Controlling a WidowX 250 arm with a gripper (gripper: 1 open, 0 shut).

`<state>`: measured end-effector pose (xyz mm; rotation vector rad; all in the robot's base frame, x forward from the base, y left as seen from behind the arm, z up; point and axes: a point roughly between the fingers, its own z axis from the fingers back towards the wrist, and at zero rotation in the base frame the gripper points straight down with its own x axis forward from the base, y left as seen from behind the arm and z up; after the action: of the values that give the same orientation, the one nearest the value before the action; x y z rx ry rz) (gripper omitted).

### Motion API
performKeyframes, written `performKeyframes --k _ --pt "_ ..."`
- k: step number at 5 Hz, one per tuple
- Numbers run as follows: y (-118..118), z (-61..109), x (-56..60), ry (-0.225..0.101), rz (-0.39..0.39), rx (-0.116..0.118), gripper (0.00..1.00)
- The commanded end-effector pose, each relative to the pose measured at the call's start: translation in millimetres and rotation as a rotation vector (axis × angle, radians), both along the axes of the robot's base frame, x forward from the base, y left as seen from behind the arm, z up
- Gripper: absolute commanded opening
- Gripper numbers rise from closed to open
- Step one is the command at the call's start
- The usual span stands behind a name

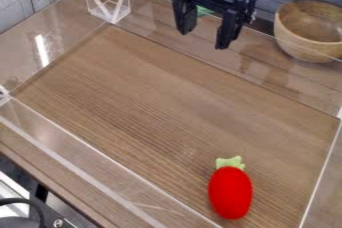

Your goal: Move the red object to the left side of the table

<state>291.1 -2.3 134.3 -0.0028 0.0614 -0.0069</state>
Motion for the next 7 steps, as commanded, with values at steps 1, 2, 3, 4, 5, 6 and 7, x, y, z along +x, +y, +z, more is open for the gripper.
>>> performKeyframes --k 1,2,3,4,5,6,7 --pt "-10 -5.2 -13.2 0.023 0.107 0.003 1.00" --pt "-32 -28.0 -43.0 0.072 0.306 -0.009 1.00" --pt "-73 -42.7 -74.7 0.070 0.555 -0.041 1.00" --pt "-116 -51.4 -90.6 0.057 0.773 -0.072 1.00" --pt "-141 -65.7 -96.8 0.043 0.908 -0.083 1.00" --pt "-139 -79.5 -98.2 0.042 0.930 -0.068 1.00" --pt "-131 -86.4 -91.9 0.043 0.970 -0.062 1.00"
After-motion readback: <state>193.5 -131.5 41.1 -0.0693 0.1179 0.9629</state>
